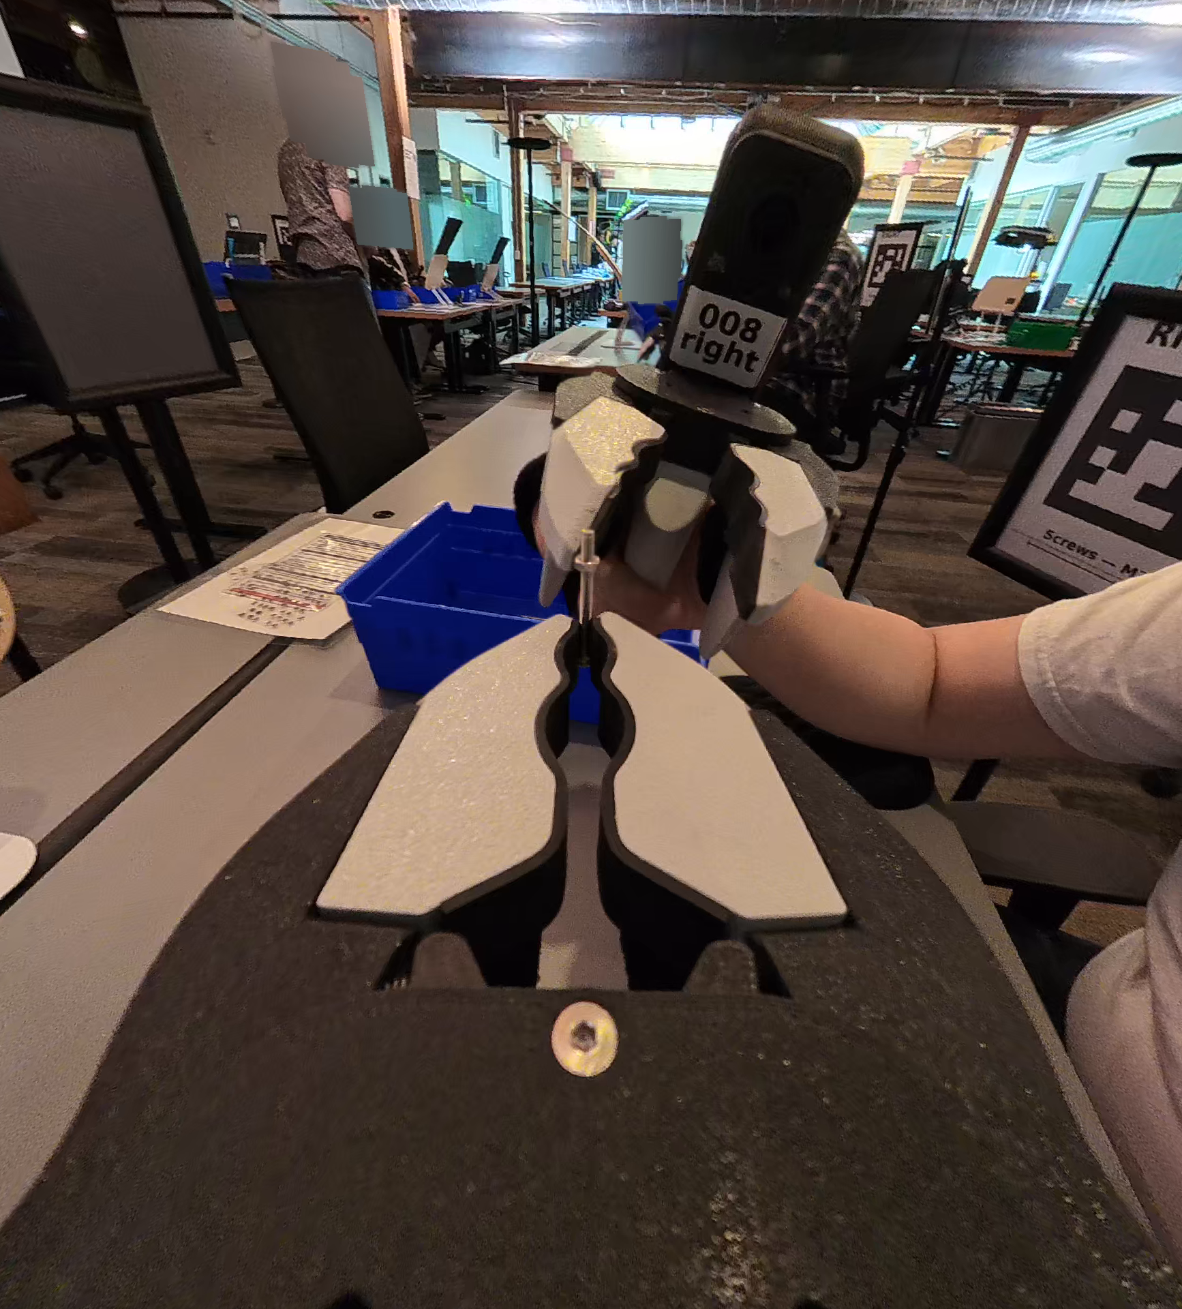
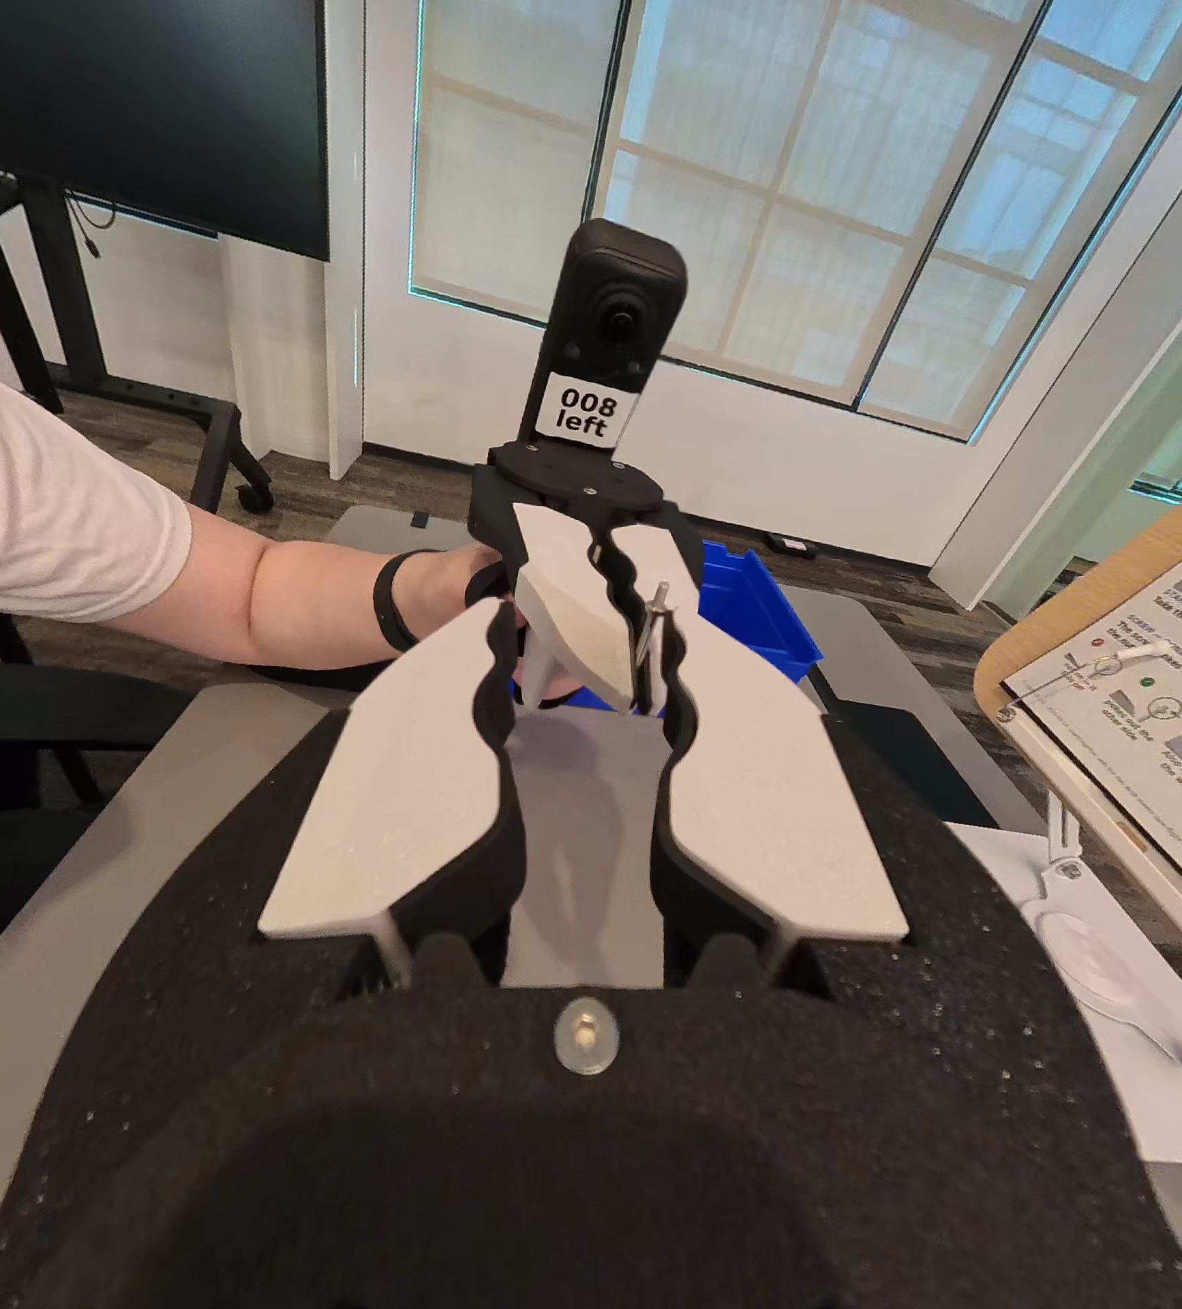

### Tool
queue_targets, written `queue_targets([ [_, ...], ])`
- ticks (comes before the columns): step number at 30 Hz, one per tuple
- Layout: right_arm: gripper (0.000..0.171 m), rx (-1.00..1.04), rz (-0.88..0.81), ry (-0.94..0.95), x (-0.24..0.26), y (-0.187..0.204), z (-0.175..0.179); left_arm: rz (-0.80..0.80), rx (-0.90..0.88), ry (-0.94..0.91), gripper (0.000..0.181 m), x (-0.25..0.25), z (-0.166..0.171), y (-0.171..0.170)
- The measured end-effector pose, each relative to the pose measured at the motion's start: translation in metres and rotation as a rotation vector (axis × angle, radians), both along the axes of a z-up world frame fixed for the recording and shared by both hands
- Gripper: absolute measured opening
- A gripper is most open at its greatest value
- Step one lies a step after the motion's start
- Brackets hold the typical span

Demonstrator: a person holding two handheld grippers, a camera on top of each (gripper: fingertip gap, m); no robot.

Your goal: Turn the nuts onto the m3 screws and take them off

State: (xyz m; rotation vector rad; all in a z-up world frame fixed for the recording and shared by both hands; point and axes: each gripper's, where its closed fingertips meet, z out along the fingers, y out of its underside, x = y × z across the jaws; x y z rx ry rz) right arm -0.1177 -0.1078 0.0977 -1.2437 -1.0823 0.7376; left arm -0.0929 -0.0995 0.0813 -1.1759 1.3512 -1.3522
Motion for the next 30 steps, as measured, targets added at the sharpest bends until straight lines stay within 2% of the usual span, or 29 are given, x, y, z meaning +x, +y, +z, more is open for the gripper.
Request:
queue_targets([
  [1, 0.035, -0.006, 0.008, 0.014, 0.002, -0.001, 0.002, 0.01, -0.001, -0.007, 0.002, -0.001, 0.002, 0.002],
  [4, 0.038, -0.025, -0.005, 0.066, 0.007, 0.003, 0.007, -0.02, -0.02, -0.01, 0.002, -0.001, 0.003, -0.002],
  [10, 0.043, -0.021, 0.024, 0.01, -0.009, -0.001, -0.003, -0.023, 0.007, 0.018, 0.002, 0.004, -0.005, -0.007],
  [16, 0.037, -0.019, 0.003, 0.044, 0.006, 0.0, 0.006, -0.007, -0.016, -0.014, 0.002, -0.002, 0.004, 0.0],
  [26, 0.045, -0.013, 0.022, 0.011, -0.007, -0.002, -0.002, -0.016, 0.002, 0.015, 0.002, 0.003, -0.004, -0.005],
  [30, 0.04, -0.019, 0.019, 0.046, 0.002, -0.002, 0.005, -0.012, -0.018, -0.007, 0.002, -0.001, 0.002, -0.001],
])
